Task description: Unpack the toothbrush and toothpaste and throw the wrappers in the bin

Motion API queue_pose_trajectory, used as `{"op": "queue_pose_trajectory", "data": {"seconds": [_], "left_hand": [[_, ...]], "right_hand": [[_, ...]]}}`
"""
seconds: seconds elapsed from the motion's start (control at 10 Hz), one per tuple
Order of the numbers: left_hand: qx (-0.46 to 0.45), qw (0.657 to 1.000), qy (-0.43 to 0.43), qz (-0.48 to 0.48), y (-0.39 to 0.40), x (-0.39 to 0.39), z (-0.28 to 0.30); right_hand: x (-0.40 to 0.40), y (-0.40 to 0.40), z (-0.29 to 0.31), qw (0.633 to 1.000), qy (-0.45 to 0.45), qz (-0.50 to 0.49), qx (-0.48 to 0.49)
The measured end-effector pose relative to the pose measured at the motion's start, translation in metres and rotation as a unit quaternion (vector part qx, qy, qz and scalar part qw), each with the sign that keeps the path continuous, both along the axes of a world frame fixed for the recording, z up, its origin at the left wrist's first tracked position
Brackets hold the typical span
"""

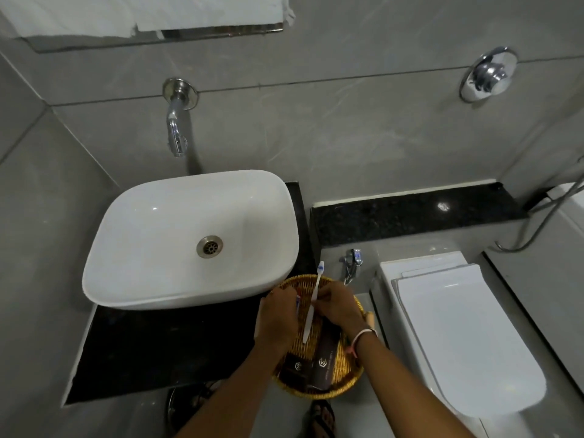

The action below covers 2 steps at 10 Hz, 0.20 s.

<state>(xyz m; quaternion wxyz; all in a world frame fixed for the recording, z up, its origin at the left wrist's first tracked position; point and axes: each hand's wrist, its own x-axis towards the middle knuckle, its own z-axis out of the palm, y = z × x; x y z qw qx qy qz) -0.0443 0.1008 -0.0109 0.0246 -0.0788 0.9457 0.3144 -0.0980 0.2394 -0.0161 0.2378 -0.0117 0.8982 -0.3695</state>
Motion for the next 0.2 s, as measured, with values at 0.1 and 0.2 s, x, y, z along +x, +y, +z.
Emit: {"op": "queue_pose_trajectory", "data": {"seconds": [0.1,0.2], "left_hand": [[-0.017,1.000,0.007,-0.025,-0.0006,0.0033,0.0005],[-0.002,0.999,-0.005,-0.044,-0.0032,0.0098,0.0039]], "right_hand": [[0.0062,-0.0001,0.0056,1.000,0.011,-0.020,0.016],[0.0117,0.0045,0.0134,0.996,0.039,-0.083,0.006]]}}
